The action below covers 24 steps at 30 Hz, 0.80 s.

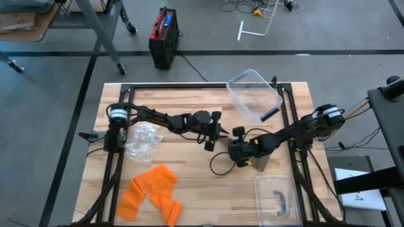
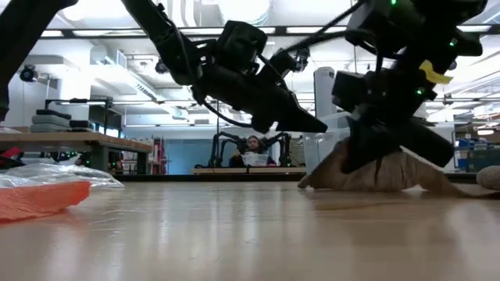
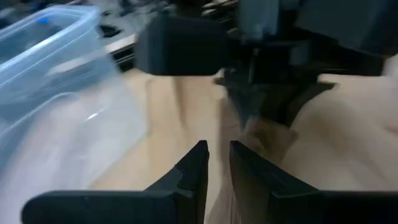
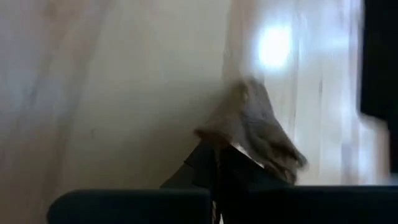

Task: Roll bandage
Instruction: Uncoil the brown bandage

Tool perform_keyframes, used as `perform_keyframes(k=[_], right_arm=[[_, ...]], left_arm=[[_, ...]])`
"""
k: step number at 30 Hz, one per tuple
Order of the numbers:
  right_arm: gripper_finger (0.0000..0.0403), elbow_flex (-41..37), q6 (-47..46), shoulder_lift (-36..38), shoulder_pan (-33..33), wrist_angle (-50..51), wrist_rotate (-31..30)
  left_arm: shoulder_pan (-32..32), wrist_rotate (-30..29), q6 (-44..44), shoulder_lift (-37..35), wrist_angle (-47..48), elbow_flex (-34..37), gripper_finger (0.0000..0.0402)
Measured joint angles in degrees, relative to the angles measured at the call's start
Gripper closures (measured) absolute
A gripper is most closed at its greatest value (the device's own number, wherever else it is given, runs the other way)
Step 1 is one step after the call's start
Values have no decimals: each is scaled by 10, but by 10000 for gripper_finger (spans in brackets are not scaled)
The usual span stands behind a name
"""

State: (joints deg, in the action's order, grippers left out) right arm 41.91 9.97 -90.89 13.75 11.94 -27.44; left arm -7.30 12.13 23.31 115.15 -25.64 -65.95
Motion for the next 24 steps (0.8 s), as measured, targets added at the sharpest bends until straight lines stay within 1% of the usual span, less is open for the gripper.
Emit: perform_keyframes(k=[2, 6, 8, 10, 17, 20, 21, 24], right_arm=[[403, 1, 42, -9, 6, -5, -11], [403, 0, 118, -27, 16, -8, -52], [403, 0, 138, -32, 18, -5, -72], [403, 0, 140, -33, 18, -10, -72], [403, 2, 131, -34, 20, -11, -70], [403, 4, 136, -34, 20, -15, -68], [403, 5, 141, -34, 20, -16, -68], [403, 5, 153, -34, 20, -16, -66]], left_arm=[[-6, 33, 0, 0, 10, 0, 347], [-10, 47, 4, 2, 29, 5, 348], [-11, 57, 6, 2, 36, 5, 345], [-10, 66, 11, 2, 44, 5, 340], [-9, 63, 41, 5, 29, 7, 325], [-8, 43, 54, 24, -1, 7, 324], [-8, 43, 54, 35, -16, 5, 324], [-8, 49, 54, 62, -19, -15, 324]])
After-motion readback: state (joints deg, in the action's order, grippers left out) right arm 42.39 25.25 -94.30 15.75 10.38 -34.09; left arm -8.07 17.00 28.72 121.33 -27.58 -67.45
